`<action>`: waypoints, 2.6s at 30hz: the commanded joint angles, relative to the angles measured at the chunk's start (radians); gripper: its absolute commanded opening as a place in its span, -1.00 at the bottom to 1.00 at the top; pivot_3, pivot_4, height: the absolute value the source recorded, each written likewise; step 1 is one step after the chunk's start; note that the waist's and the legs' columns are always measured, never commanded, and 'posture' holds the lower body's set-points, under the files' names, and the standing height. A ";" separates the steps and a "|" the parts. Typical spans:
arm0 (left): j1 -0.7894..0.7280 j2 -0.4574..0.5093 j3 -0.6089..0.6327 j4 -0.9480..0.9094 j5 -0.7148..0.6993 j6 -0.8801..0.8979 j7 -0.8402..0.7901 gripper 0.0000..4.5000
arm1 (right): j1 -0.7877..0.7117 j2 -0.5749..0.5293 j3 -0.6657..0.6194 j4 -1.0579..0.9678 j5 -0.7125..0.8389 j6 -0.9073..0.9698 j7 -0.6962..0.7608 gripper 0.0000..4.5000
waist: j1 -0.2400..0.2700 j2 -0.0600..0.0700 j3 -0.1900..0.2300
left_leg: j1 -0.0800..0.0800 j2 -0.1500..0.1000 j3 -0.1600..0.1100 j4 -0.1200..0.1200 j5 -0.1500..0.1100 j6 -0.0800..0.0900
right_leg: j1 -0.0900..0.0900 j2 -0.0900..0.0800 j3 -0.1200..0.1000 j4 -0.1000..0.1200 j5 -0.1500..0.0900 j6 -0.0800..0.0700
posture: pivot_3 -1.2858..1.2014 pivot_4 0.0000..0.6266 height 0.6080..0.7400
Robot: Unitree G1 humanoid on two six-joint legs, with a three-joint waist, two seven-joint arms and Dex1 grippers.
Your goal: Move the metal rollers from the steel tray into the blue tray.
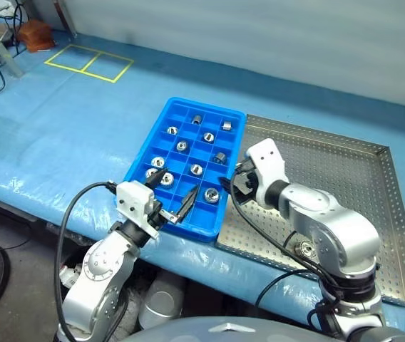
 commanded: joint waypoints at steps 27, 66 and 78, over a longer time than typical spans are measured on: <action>-0.090 0.017 -0.087 0.073 -0.089 0.039 -0.130 1.00 | 0.274 0.237 -0.185 -0.242 -0.002 0.246 -0.203 0.97 | -0.298 0.004 -0.002 | 0.013 0.004 -0.002 0.000 0.000 0.000 | 0.010 0.000 0.006 0.003 0.000 0.000 | 0.11 -0.52 1.00; 0.047 0.077 0.055 0.023 -0.016 -0.111 -0.099 1.00 | -0.056 0.016 -0.096 -0.020 0.141 0.093 -0.108 -0.25 | -0.243 0.005 -0.001 | 0.011 0.002 0.000 -0.005 0.000 0.001 | 0.006 0.000 0.007 0.001 0.000 0.000 | 0.32 -0.52 1.00; 0.276 0.046 0.169 -0.022 0.064 -0.328 -0.028 1.00 | -0.173 0.004 0.190 0.150 0.121 -0.196 0.039 -0.25 | -0.132 0.004 -0.001 | 0.011 0.001 -0.001 -0.014 0.001 0.000 | 0.003 0.000 0.006 0.000 0.000 -0.001 | 0.46 -0.52 1.00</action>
